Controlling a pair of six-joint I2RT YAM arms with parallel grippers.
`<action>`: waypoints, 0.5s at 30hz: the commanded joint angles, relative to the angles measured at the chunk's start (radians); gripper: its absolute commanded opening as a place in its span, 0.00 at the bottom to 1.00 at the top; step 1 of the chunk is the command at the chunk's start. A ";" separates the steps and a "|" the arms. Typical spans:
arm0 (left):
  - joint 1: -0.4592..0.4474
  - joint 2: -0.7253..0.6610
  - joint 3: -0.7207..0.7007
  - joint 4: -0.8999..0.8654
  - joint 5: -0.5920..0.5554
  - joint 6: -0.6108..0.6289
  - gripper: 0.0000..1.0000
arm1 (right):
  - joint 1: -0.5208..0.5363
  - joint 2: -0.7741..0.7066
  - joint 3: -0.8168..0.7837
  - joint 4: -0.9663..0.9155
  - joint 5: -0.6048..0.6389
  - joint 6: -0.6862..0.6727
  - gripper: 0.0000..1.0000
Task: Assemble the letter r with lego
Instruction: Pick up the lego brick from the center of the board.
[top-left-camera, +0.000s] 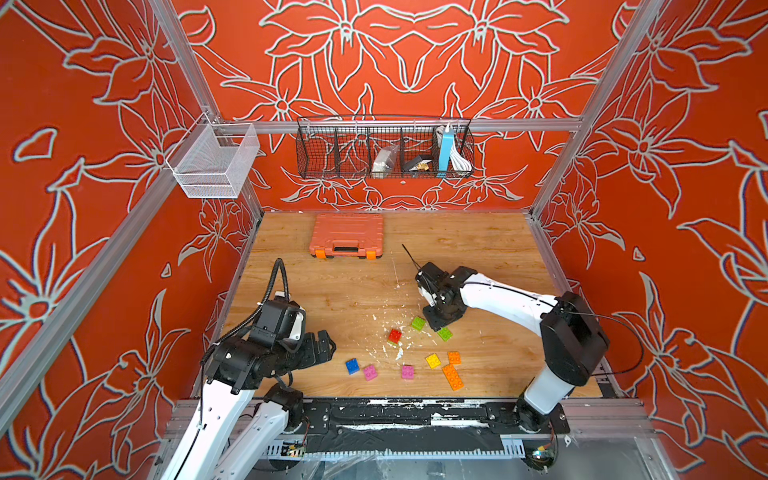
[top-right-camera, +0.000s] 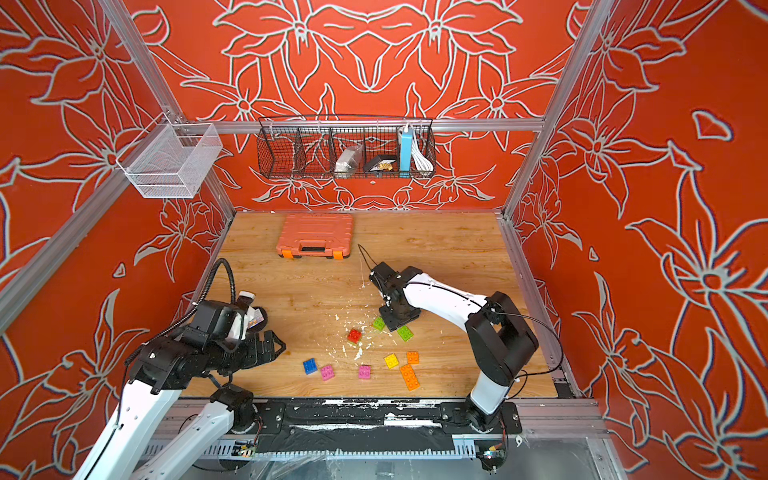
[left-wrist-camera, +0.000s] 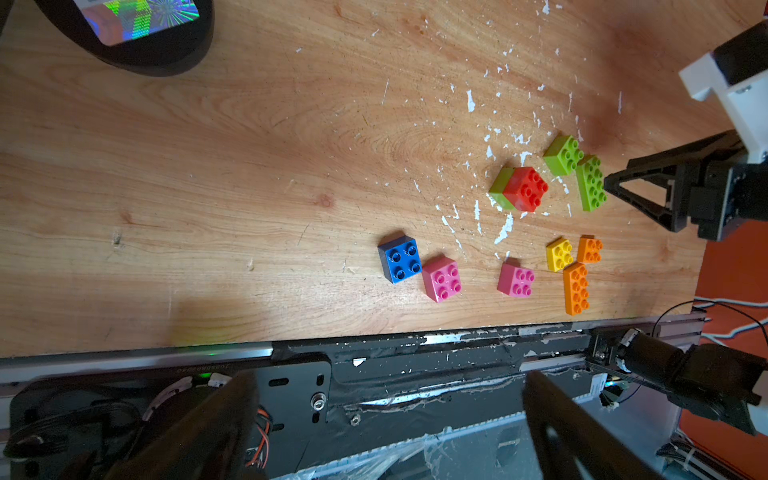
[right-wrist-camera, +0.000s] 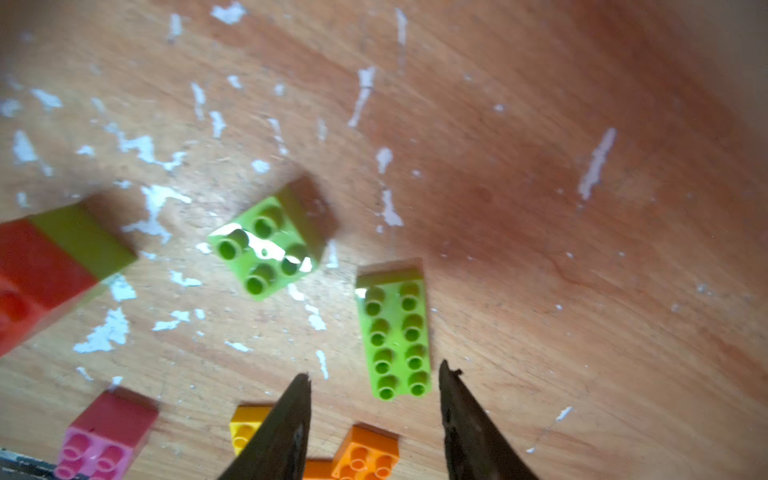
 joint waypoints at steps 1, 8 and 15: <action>-0.005 -0.005 -0.004 0.001 0.009 0.014 0.99 | -0.014 0.003 -0.032 -0.034 0.034 0.021 0.52; -0.005 -0.003 -0.002 0.001 0.005 0.011 0.99 | -0.017 0.027 -0.044 -0.017 0.021 0.025 0.52; -0.005 0.007 -0.004 0.001 0.007 0.010 0.99 | -0.017 0.056 -0.054 0.008 -0.017 -0.003 0.52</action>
